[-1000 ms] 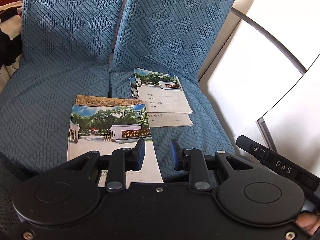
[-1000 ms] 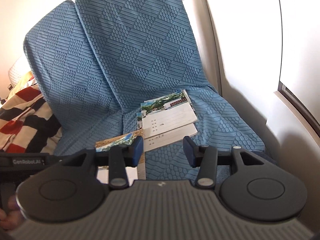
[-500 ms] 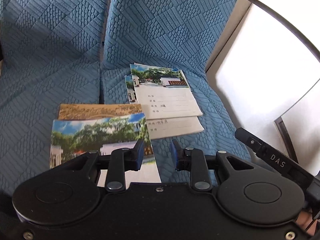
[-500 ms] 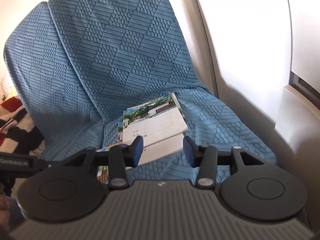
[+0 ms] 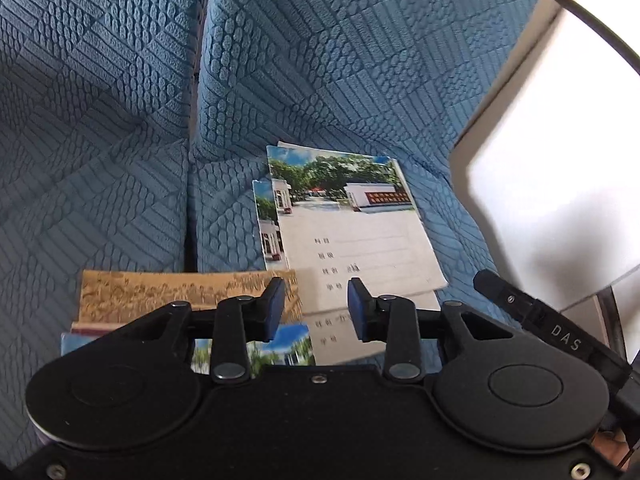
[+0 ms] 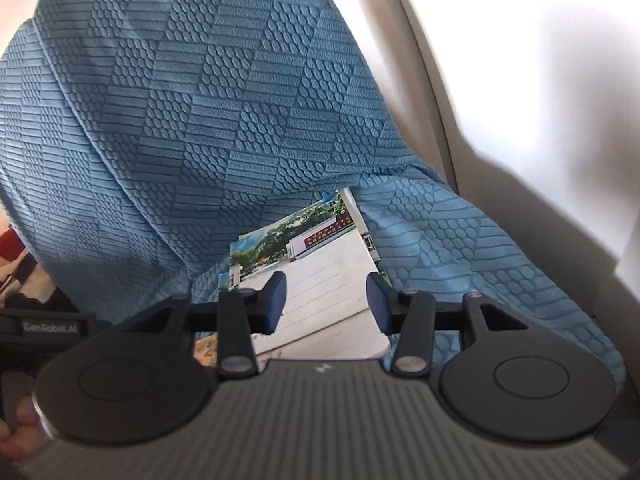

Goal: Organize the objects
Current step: 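Move both open grippers down to the exam booklets on the stack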

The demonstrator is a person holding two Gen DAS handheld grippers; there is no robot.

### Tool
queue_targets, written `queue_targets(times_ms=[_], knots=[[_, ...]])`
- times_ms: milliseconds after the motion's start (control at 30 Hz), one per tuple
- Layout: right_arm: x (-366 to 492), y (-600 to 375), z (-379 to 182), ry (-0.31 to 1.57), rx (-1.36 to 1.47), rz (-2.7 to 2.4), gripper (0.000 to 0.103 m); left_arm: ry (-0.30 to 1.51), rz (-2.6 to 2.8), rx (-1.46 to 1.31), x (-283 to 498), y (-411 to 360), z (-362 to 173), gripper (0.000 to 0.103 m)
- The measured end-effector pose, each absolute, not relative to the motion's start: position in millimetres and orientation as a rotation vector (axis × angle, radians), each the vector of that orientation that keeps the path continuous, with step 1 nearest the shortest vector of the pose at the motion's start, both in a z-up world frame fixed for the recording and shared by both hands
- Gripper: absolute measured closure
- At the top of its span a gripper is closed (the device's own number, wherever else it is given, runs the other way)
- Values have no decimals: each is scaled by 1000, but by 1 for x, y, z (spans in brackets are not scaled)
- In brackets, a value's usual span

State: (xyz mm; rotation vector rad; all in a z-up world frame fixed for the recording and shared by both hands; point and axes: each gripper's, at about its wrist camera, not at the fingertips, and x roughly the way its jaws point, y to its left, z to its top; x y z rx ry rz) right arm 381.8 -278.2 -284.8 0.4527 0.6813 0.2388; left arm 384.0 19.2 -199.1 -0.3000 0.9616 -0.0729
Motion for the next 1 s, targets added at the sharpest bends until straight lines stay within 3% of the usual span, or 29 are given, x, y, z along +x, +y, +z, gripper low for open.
queue_targets(times_ms=[233,333,433,633,1000], knots=[[424,-266,-307,721,382,266,59,1001,-54,-302,432,22,-228,73],[435,-259,-313,736,339,293,81,1025,-44,-334,450,28,-242,77],[445,-254,-322,774,331,319,89,1076,-57,-397,466,35,-258,81],[451,-251,-327,781,315,328,94,1121,-79,-542,481,51,-278,84],[453,-254,-328,771,364,332,94,1143,-157,-680,491,71,-281,79]])
